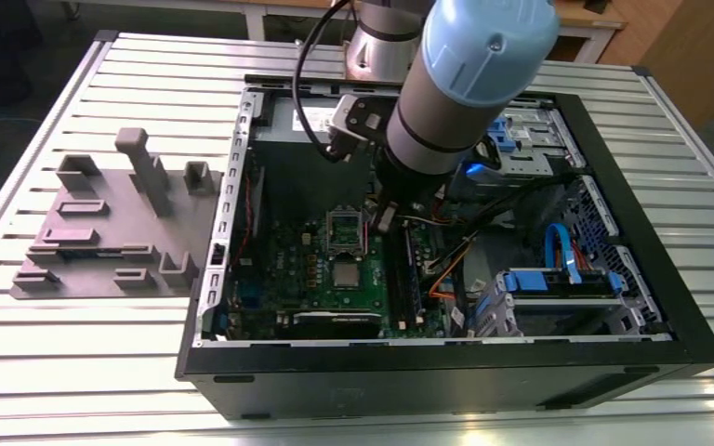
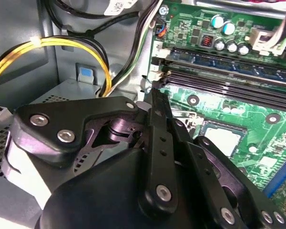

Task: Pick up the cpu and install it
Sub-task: 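Close the cpu cover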

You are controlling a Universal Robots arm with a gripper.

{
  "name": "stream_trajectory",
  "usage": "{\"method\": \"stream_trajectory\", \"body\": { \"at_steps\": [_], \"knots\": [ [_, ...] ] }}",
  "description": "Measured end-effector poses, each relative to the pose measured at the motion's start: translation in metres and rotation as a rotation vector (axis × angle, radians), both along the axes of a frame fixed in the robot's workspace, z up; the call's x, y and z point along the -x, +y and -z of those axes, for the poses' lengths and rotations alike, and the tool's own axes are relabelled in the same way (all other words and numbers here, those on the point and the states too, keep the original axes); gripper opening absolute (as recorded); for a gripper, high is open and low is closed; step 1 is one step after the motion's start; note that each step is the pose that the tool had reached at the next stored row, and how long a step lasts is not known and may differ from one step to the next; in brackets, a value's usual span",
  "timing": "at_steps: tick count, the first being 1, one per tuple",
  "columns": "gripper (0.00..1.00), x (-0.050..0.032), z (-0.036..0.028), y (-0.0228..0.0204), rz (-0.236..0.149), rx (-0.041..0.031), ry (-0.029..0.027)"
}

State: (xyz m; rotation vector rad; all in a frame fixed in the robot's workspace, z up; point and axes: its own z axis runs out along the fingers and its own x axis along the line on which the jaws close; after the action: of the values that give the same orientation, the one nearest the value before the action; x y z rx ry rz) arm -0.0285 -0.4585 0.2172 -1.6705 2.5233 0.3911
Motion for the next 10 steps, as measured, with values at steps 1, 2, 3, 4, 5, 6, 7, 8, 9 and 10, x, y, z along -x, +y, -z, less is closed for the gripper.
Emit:
{"method": "stream_trajectory", "body": {
  "at_steps": [1,2,3,4,5,6,7,8,9,10],
  "knots": [
    [0.10,0.0000,0.0007,0.0008,0.000,-0.0034,0.0000],
    [0.10,0.0000,0.0014,0.0016,0.000,-0.0086,0.0000],
    [0.10,0.0000,0.0020,0.0021,0.000,-0.0161,0.0001],
    [0.10,0.0001,0.0027,0.0027,0.000,-0.0248,0.0001],
    [0.10,0.0001,0.0033,0.0031,0.000,-0.0311,0.0000],
    [0.10,0.0001,0.0035,0.0032,0.000,-0.0332,0.0000],
    [0.10,0.0000,0.0037,0.0032,0.000,-0.0342,0.0000],
    [0.10,0.0000,0.0039,0.0033,0.000,-0.0348,0.0001],
    [0.10,0.0000,0.0041,0.0034,0.000,-0.0356,0.0001],
    [0.10,0.0000,0.0045,0.0036,0.000,-0.0365,0.0000]
  ]
}}
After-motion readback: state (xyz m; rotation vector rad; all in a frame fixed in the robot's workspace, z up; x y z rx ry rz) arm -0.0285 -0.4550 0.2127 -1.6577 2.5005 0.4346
